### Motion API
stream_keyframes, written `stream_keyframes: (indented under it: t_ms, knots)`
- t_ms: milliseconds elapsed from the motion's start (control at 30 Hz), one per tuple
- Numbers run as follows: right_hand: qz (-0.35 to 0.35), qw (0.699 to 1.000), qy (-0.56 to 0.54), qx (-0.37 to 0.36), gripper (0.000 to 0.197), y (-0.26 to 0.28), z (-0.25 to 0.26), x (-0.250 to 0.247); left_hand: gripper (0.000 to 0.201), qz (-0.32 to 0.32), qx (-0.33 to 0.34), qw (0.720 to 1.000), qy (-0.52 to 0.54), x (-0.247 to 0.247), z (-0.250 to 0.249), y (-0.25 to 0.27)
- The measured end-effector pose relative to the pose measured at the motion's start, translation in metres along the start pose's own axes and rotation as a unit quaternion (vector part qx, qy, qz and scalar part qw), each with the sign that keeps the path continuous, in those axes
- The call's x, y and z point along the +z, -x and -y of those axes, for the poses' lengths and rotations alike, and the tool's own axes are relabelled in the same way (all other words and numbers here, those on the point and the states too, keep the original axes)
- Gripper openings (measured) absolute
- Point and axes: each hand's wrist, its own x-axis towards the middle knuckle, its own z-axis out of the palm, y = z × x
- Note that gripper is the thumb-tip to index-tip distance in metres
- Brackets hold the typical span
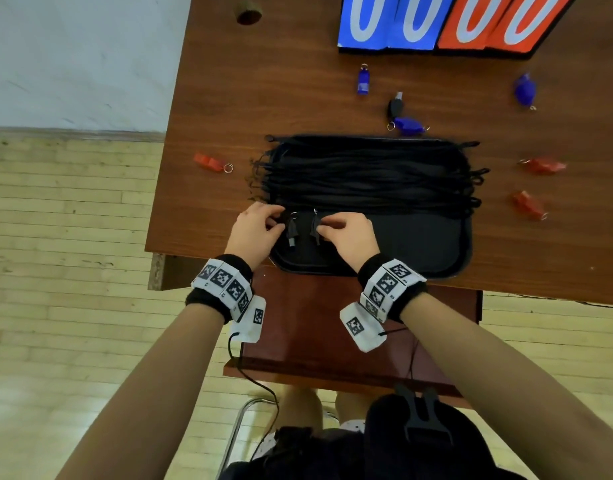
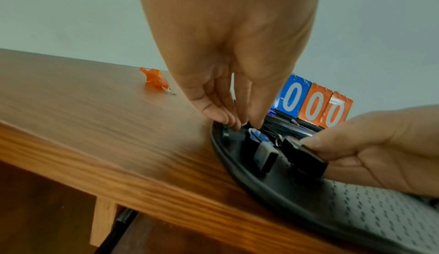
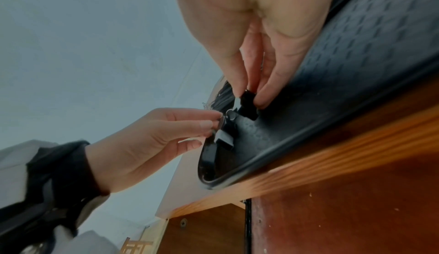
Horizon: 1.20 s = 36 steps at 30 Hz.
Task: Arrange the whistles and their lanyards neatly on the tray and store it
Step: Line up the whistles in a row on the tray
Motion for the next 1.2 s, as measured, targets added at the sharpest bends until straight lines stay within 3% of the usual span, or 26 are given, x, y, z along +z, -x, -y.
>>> stream_keyframes:
  t_ms: [233,500,600,800,1200]
  knots:
    - [-0.01,1.0,-0.011,-0.005,0.025,0.004,0.005,0.012,0.041,0.034,0.041,0.997,-0.062,0.005,0.003,0.005]
    - [-0.036,0.999,-0.022,0.004,0.019,0.01,0.006,0.015,0.03,-0.015,0.03,0.997,0.07,-0.007,0.009,-0.001]
    - [-0.041,0.999,-0.028,0.008,0.018,0.012,0.009,0.018,0.032,0.0,0.036,0.995,0.09,-0.01,0.007,-0.002]
    - [-0.069,0.997,-0.009,0.016,0.014,0.012,0.01,0.026,0.031,0.063,0.111,0.992,-0.021,-0.005,0.012,-0.01]
    - [-0.082,0.996,0.025,0.031,0.016,0.015,0.008,0.028,0.062,0.046,0.247,0.955,-0.16,0.013,0.017,-0.005]
